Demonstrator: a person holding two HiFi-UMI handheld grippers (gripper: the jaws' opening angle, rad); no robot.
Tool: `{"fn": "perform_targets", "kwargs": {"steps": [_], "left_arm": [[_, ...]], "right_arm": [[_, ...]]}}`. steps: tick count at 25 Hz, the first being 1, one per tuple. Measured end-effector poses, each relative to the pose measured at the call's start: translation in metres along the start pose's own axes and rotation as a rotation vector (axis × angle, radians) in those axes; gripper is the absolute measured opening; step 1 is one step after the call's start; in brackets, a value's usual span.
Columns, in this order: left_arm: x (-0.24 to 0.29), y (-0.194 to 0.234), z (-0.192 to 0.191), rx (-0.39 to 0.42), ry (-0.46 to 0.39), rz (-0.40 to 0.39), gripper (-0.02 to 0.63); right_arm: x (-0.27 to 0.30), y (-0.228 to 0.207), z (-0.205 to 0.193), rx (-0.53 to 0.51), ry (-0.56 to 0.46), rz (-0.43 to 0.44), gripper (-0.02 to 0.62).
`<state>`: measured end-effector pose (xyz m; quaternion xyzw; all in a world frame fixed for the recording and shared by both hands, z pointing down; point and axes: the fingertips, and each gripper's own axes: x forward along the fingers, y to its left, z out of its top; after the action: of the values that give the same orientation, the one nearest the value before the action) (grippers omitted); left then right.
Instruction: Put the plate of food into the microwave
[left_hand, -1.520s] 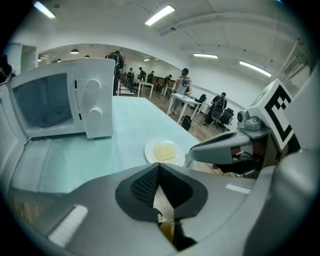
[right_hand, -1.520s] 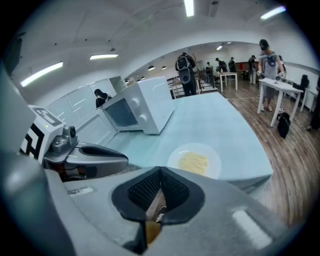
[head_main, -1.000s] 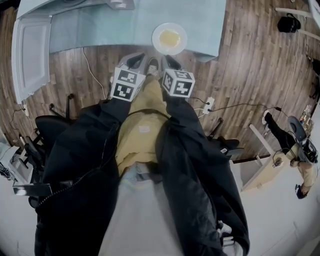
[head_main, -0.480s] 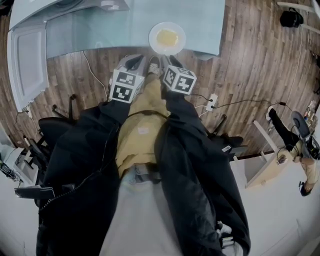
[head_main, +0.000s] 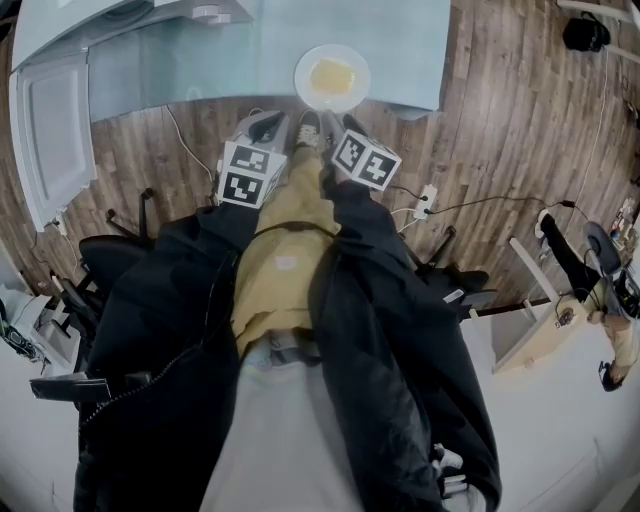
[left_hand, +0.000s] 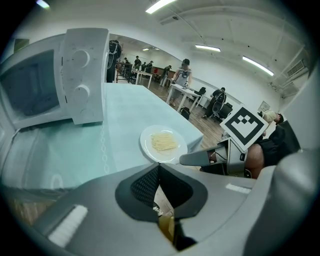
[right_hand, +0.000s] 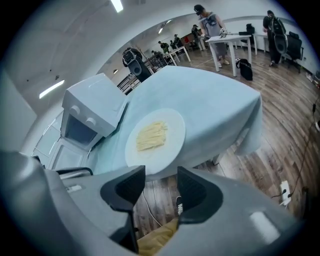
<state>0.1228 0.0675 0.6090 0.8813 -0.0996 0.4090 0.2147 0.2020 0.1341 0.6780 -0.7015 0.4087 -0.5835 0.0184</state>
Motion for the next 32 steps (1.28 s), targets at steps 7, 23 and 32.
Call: {"fn": "perform_targets", "kwargs": {"steps": [7,23,32], "left_arm": [[0.005,0.002,-0.004,-0.008,0.018,-0.004,-0.005],[0.004,0.006,-0.012,-0.016,0.034,0.011,-0.005],[-0.003,0.008,-0.014,-0.020,0.023,0.026,-0.005]], "right_arm": [[0.013,0.002,0.012,0.110,-0.049,0.085,0.190],[0.017,0.018,0.017,0.456,-0.084,0.366,0.029],[0.005,0.031,0.020,0.480,-0.132,0.479,0.012]]}}
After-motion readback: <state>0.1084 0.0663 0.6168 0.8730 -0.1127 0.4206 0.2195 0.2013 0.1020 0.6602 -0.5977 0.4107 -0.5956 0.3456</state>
